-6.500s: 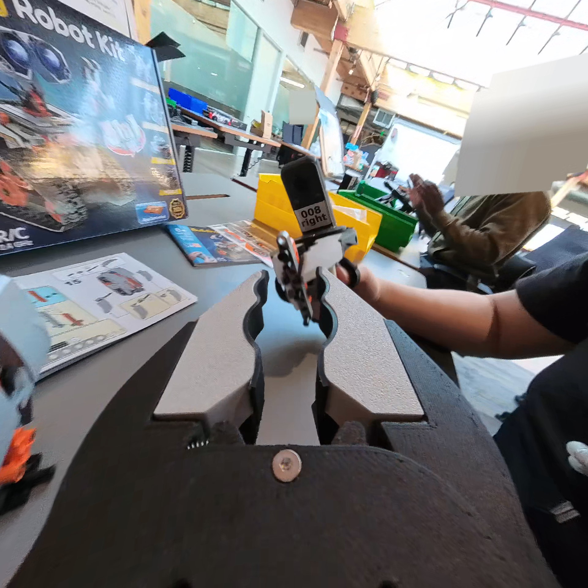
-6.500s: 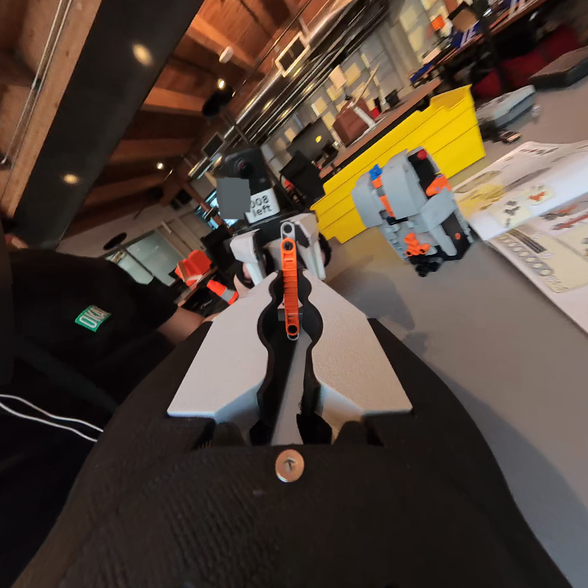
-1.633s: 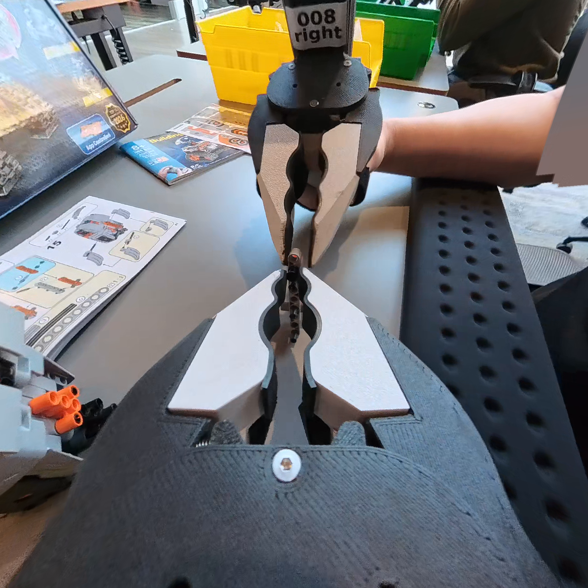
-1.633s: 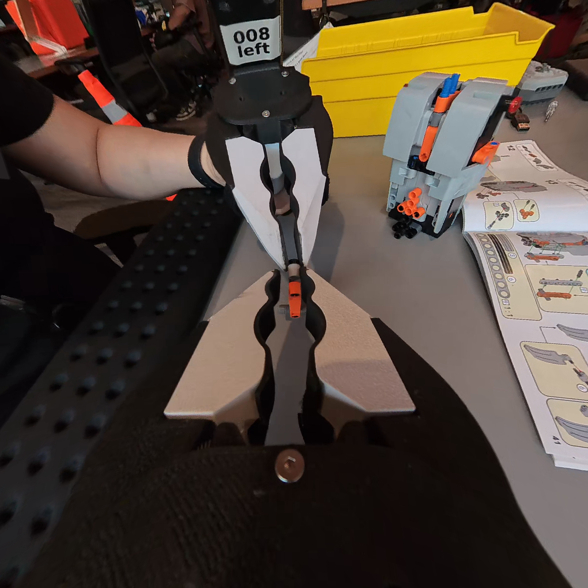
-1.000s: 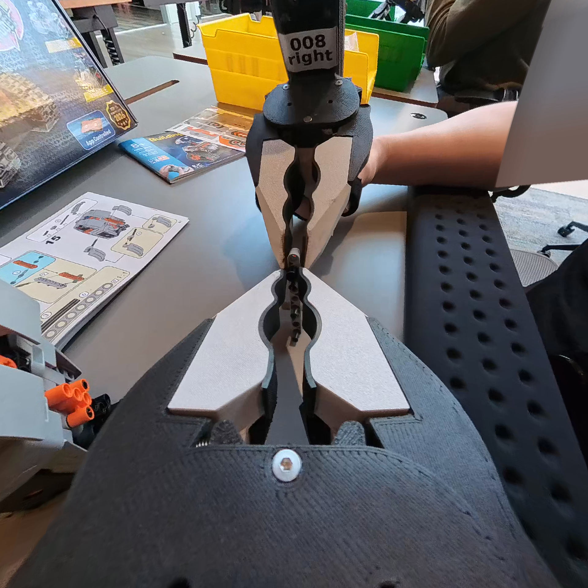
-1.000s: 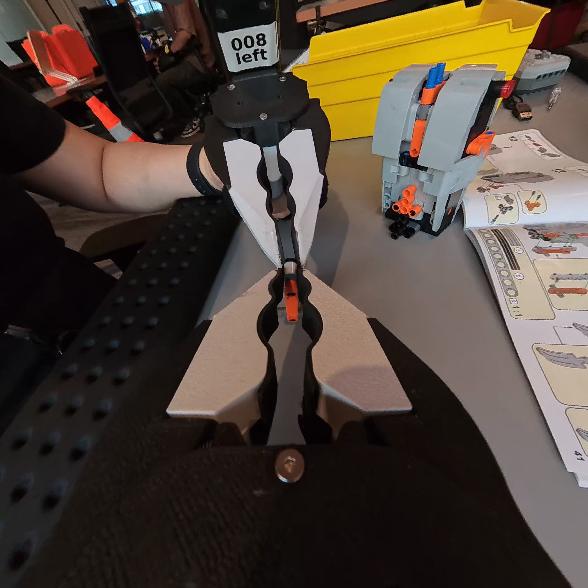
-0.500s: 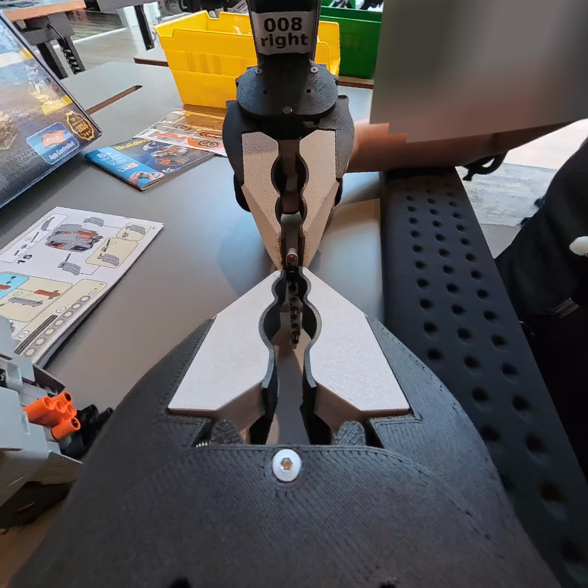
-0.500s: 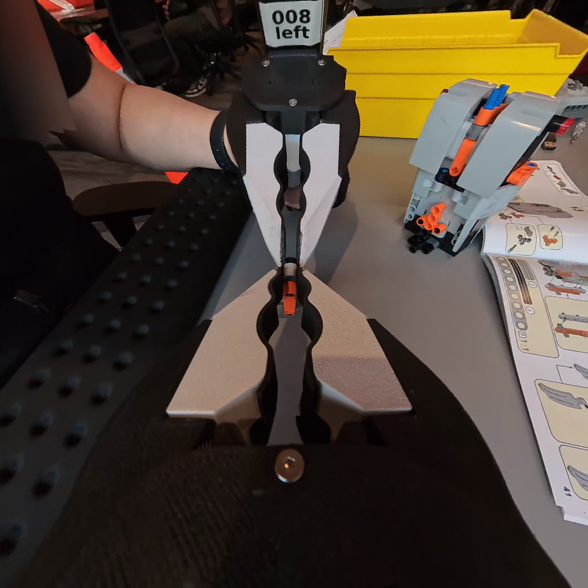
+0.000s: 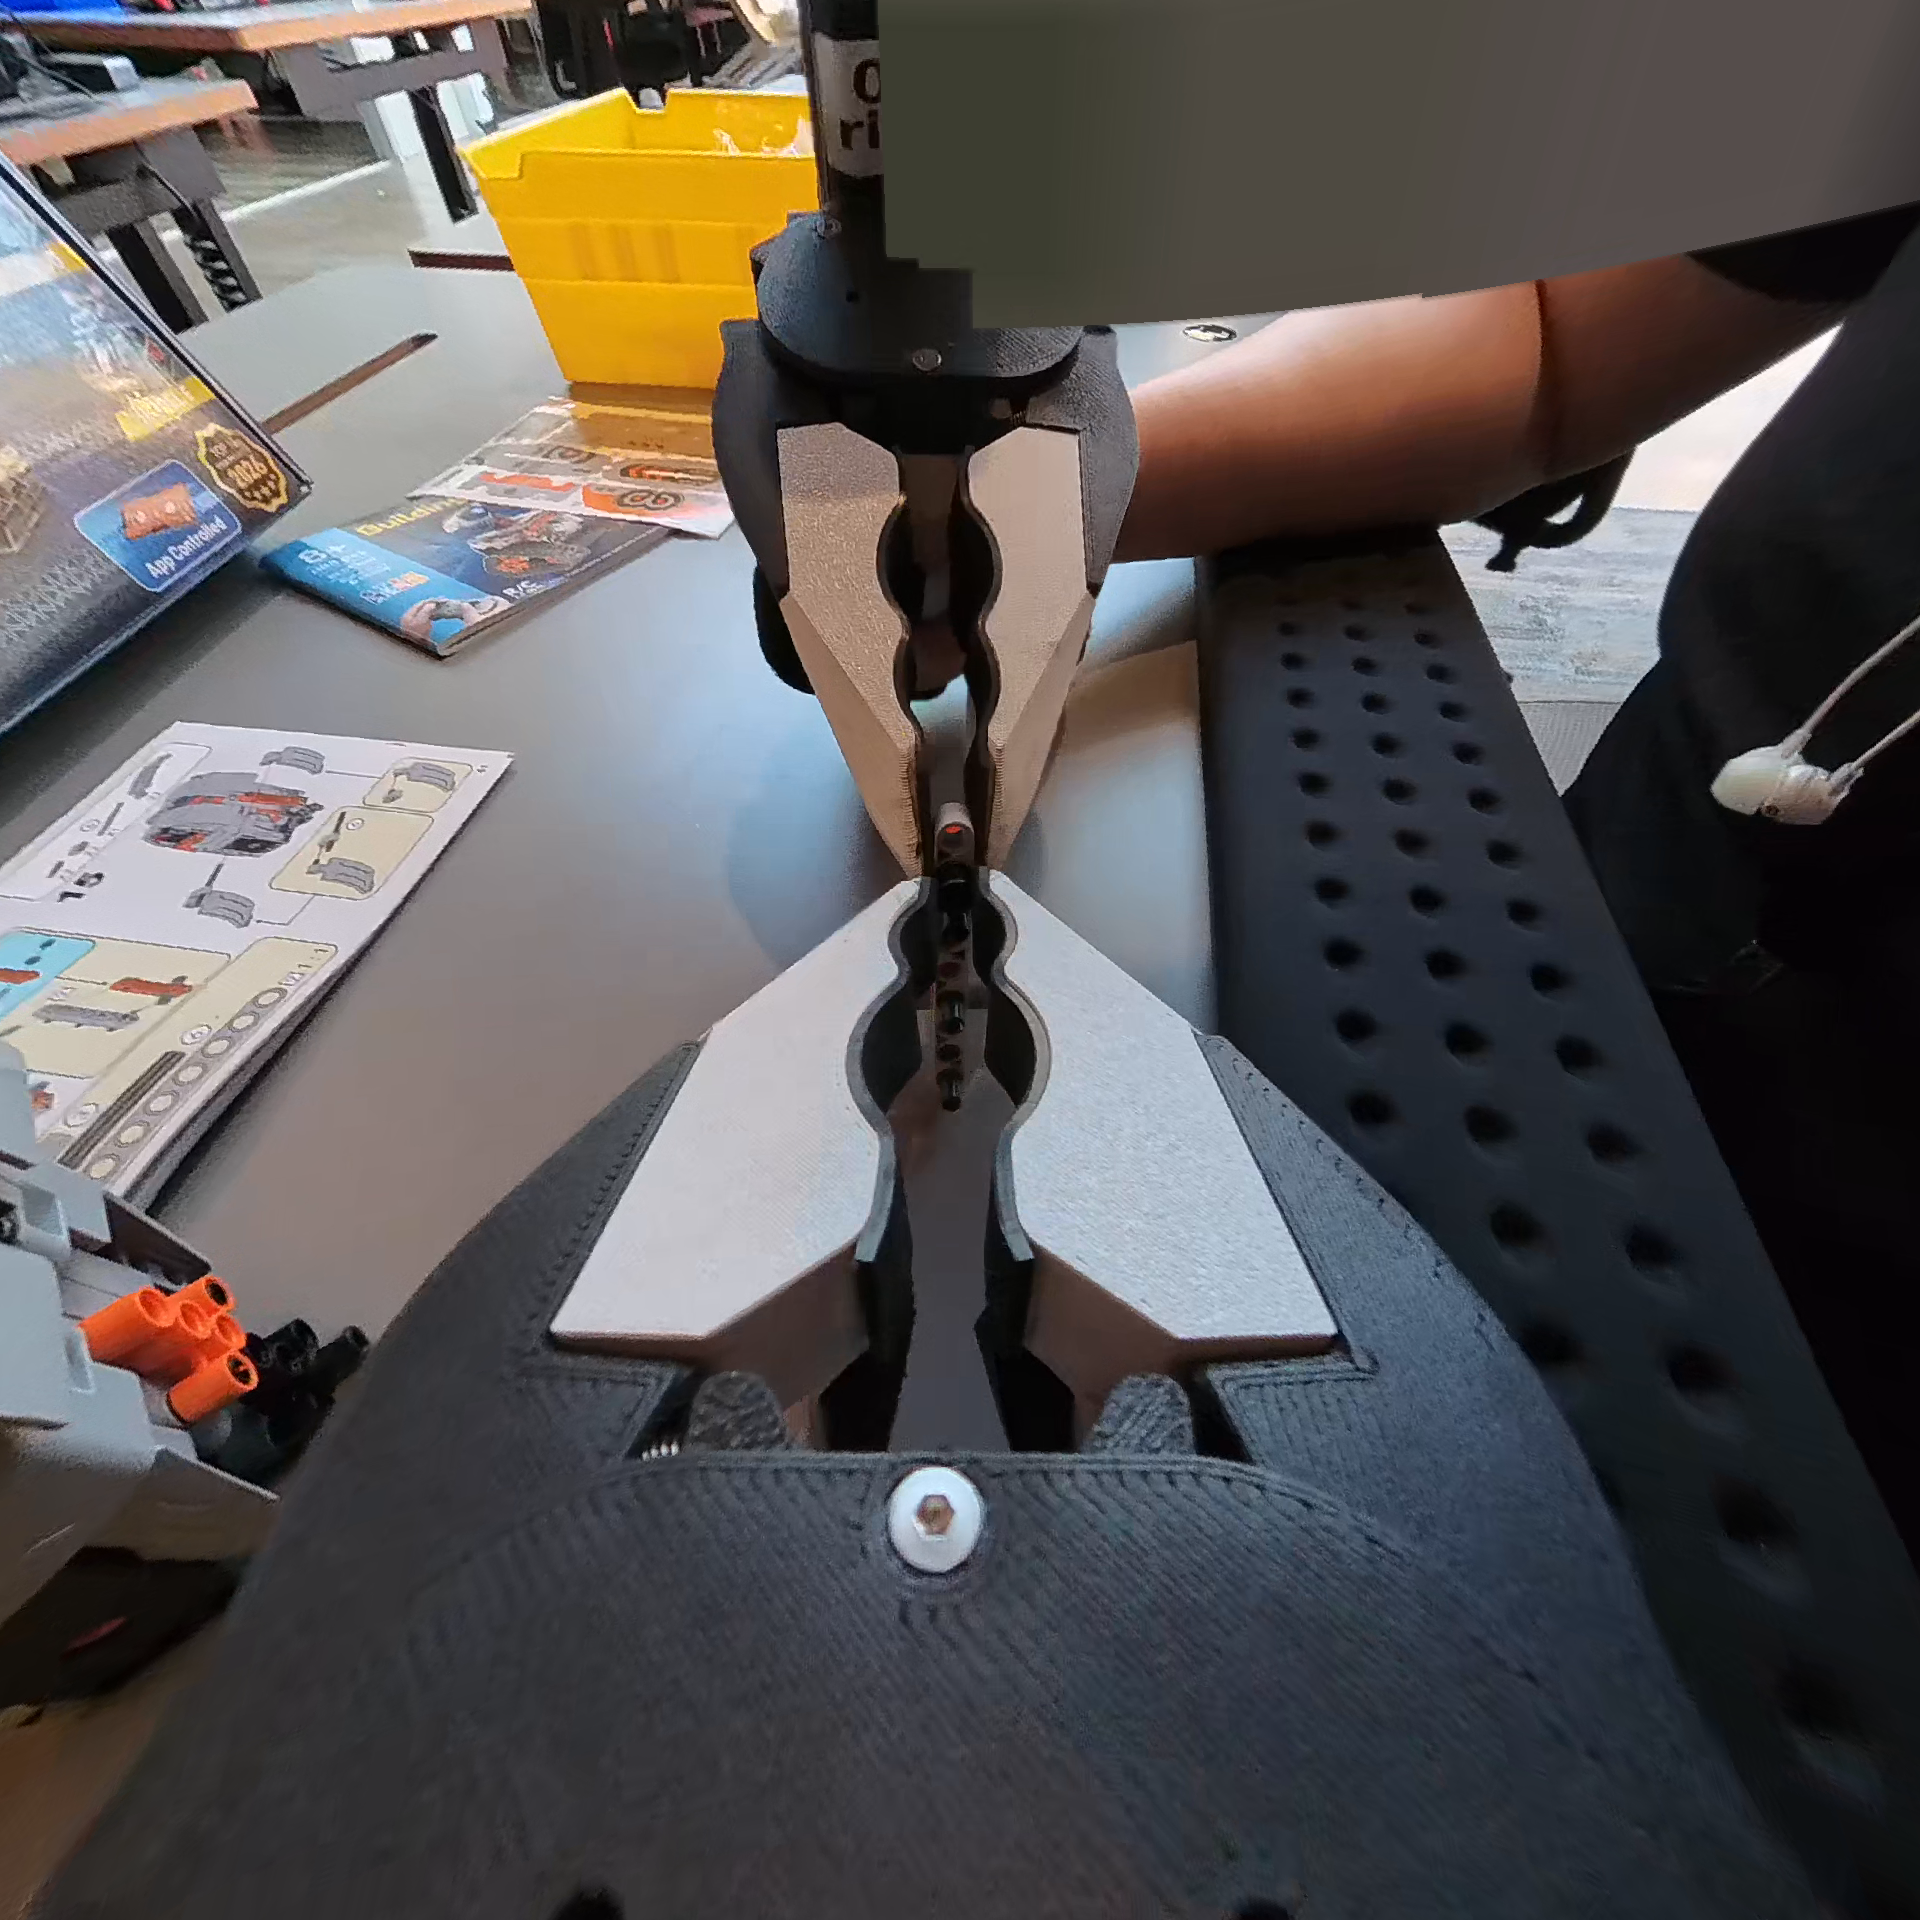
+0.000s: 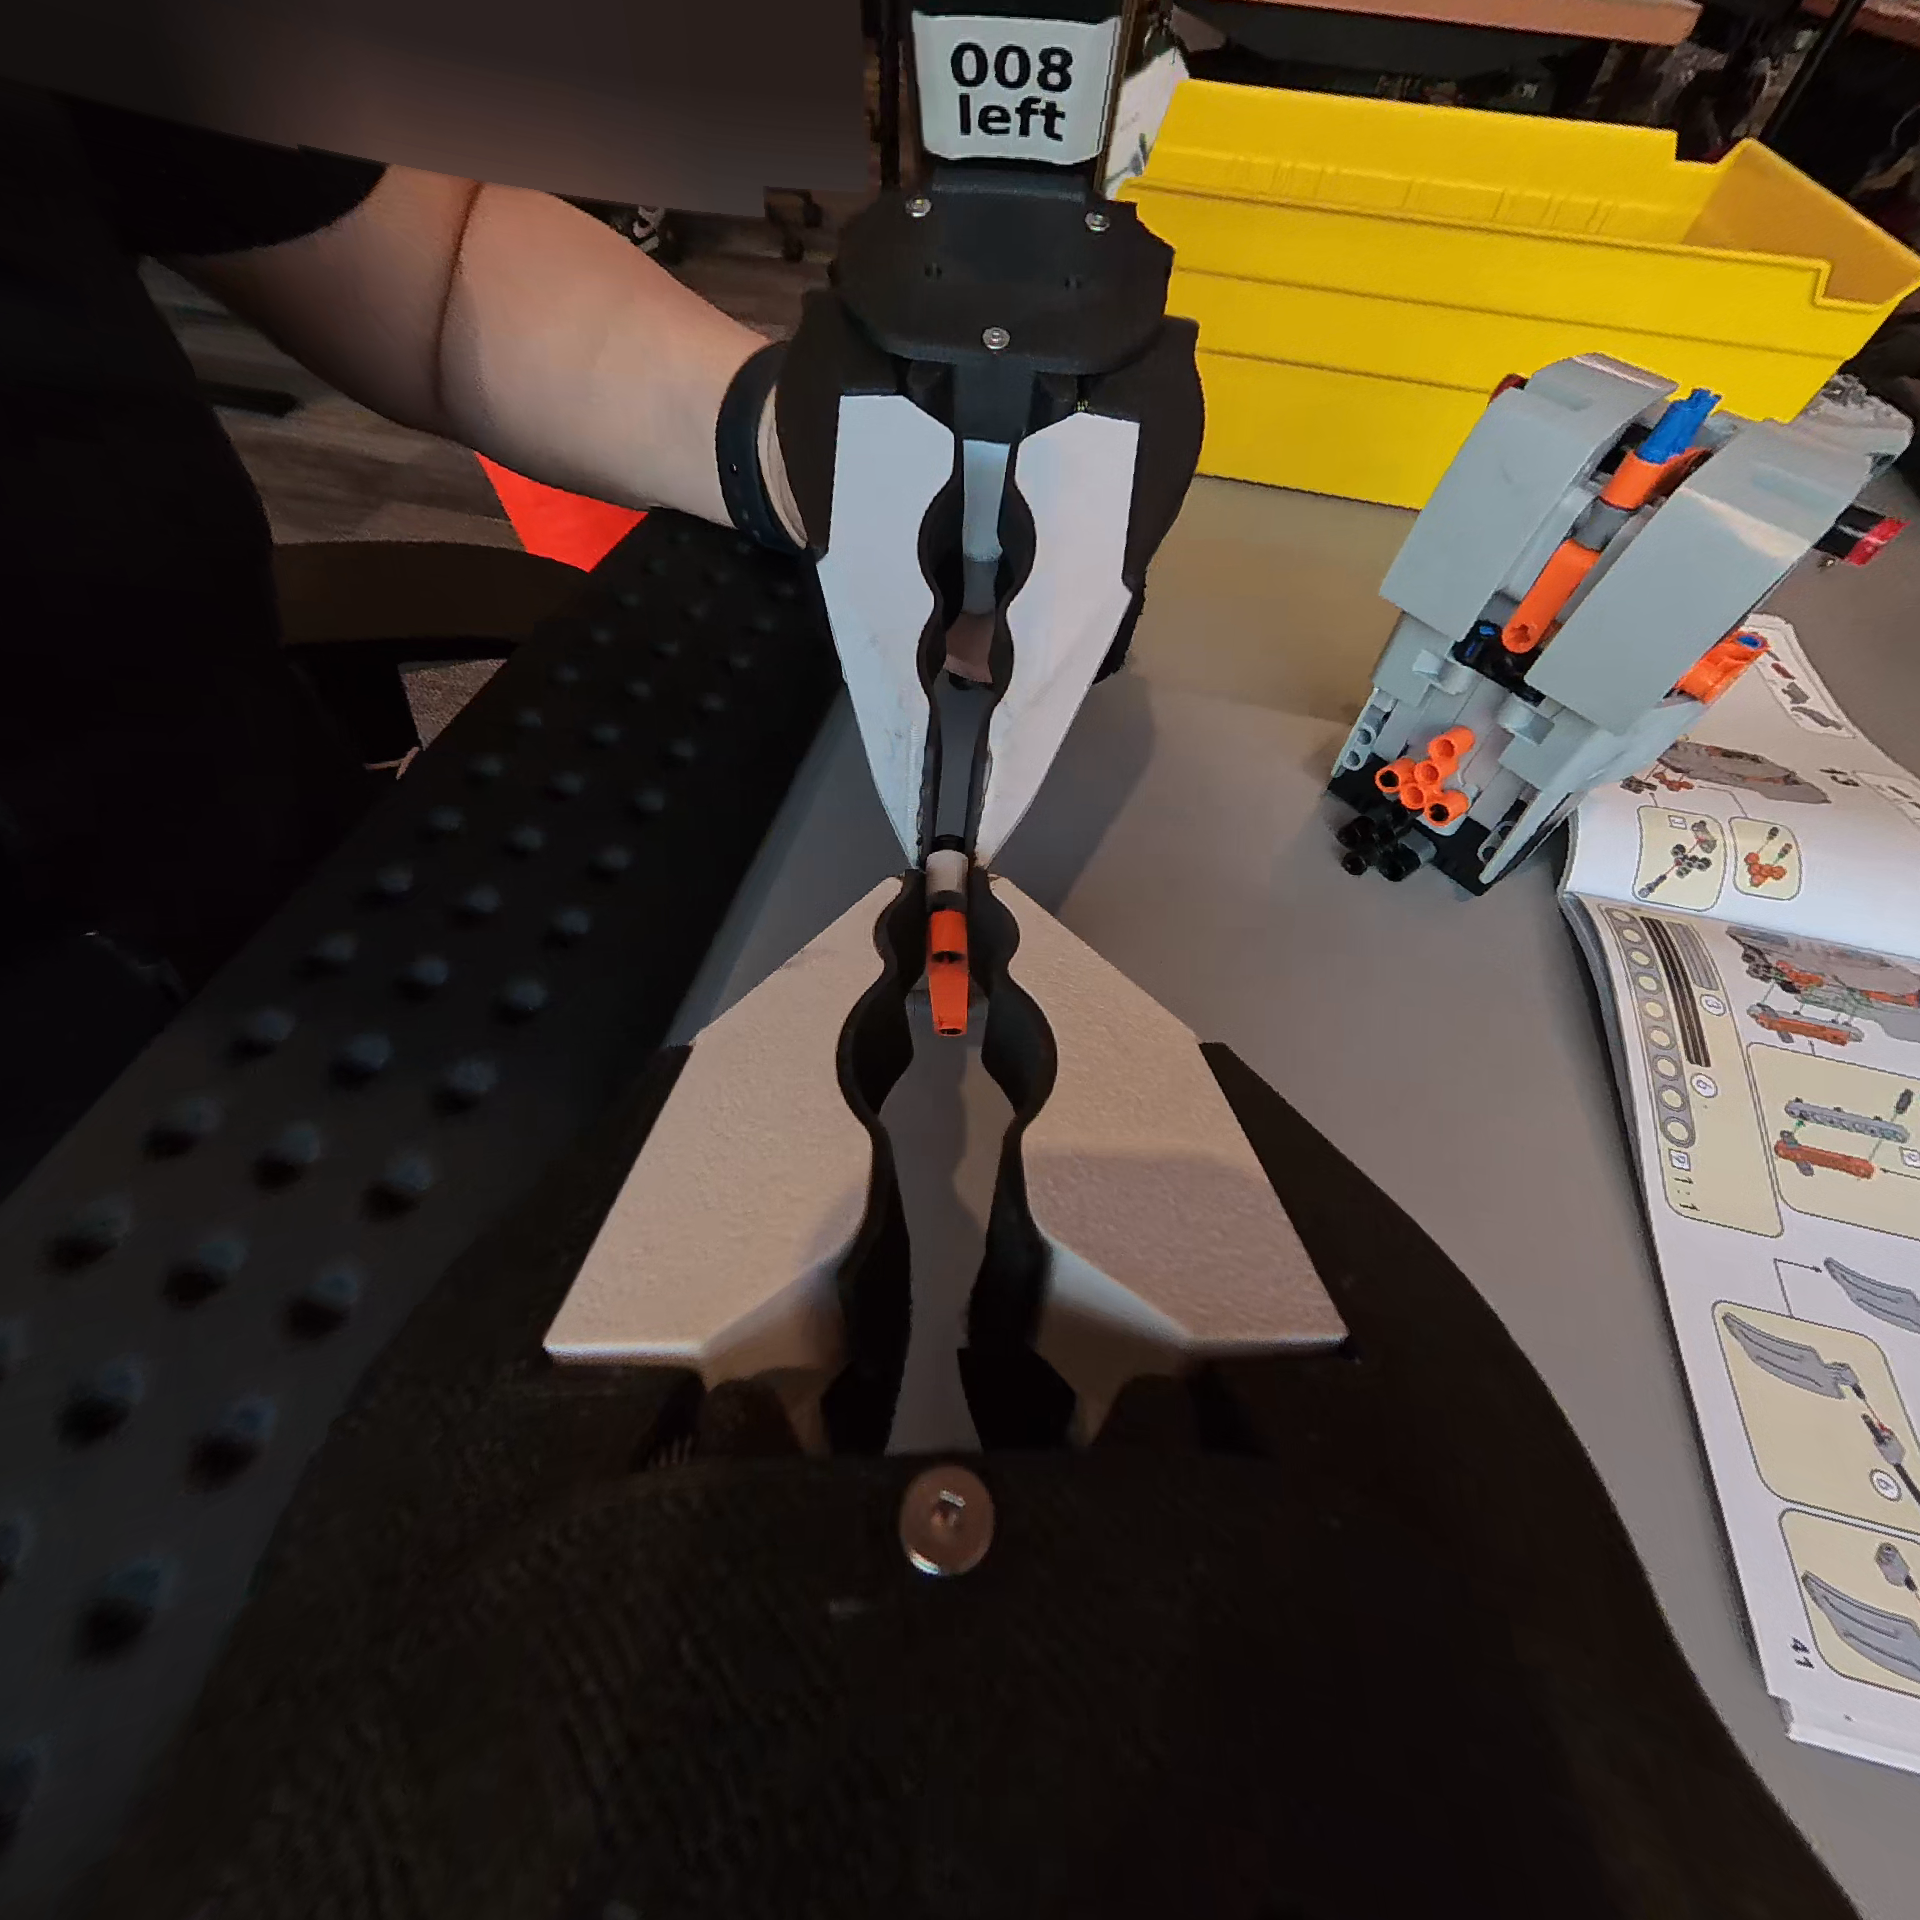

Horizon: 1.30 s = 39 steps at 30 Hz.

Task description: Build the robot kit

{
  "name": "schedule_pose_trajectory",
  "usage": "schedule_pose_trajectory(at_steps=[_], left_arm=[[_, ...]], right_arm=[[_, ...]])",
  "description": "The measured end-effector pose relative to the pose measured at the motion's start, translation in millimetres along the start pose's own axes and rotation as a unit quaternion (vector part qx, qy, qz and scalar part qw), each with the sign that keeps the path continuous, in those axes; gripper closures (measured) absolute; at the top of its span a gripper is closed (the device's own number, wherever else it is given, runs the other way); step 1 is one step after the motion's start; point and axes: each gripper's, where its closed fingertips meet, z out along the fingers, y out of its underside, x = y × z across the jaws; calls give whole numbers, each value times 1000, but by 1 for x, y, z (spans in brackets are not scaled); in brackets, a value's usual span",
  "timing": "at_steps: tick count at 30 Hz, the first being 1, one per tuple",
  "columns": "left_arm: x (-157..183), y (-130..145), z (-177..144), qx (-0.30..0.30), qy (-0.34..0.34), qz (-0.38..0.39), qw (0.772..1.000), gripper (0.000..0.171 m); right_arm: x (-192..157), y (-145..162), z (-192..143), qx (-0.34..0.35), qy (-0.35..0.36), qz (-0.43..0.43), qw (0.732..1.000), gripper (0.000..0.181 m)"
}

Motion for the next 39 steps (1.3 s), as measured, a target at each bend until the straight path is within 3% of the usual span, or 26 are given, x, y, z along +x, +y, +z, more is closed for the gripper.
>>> schedule_pose_trajectory(at_steps=[36, 39], left_arm=[[23, -6, 1, 5, 44, 5, 999, 167], [17, -10, -9, 12, 20, -1, 1000, 171]], right_arm=[[-23, 1, -7, -8, -13, -1, 1000, 173], [-23, 8, -11, -25, -17, -6, 1000, 172]])
